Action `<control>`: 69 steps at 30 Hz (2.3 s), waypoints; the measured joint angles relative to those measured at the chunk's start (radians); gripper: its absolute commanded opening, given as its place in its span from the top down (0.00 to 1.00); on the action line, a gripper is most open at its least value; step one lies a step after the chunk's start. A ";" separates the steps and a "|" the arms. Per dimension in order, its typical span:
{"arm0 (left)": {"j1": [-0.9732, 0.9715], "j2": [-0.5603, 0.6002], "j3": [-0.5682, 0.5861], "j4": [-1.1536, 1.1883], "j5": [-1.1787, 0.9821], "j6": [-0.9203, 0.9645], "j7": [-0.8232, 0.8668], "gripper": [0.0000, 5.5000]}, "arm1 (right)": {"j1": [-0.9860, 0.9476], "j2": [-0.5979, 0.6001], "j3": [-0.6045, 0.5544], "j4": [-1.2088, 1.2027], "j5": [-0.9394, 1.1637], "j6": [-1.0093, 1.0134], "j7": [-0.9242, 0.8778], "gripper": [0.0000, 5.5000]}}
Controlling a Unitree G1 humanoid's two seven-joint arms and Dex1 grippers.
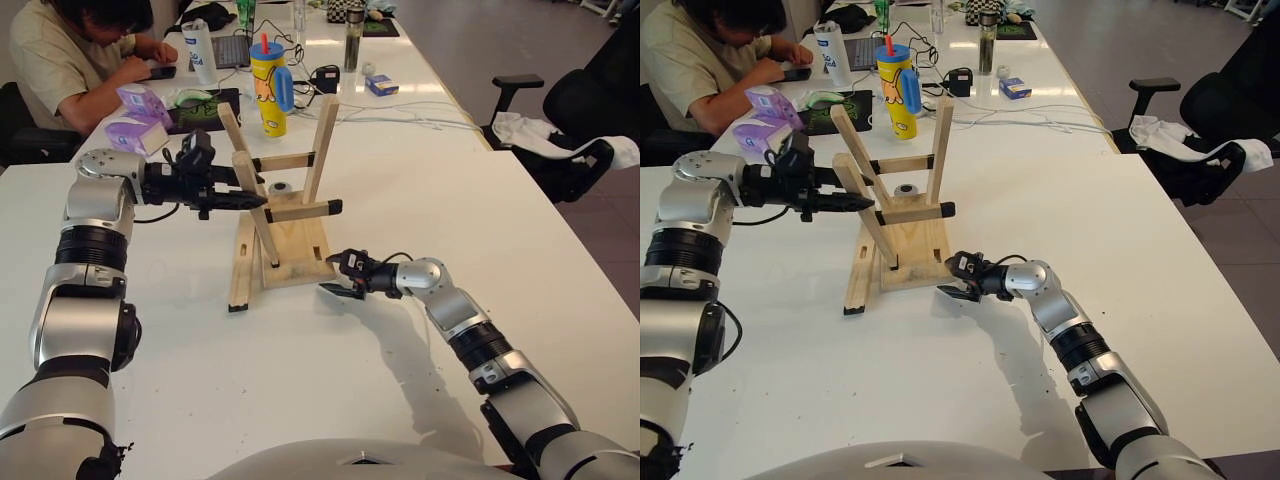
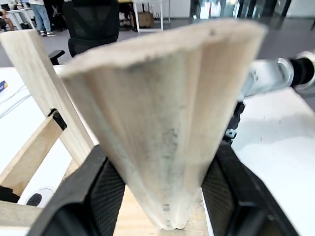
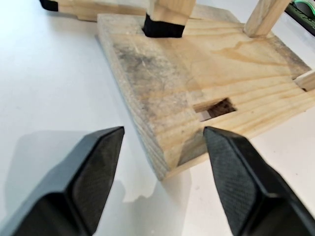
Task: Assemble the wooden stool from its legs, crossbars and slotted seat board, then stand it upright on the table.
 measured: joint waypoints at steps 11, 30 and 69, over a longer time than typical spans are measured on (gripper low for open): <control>0.222 0.053 -0.001 -0.122 0.046 -0.090 0.158 0.48 | 0.019 0.031 -0.003 -0.018 0.012 0.046 -0.012 0.45; 0.796 -0.053 0.260 -0.650 0.059 0.270 0.798 0.05 | 0.065 0.050 -0.015 -0.077 0.021 0.044 -0.049 0.45; 0.972 -0.369 0.156 -0.892 0.128 0.438 1.325 0.62 | 0.096 0.048 0.006 -0.108 0.010 0.059 -0.080 0.45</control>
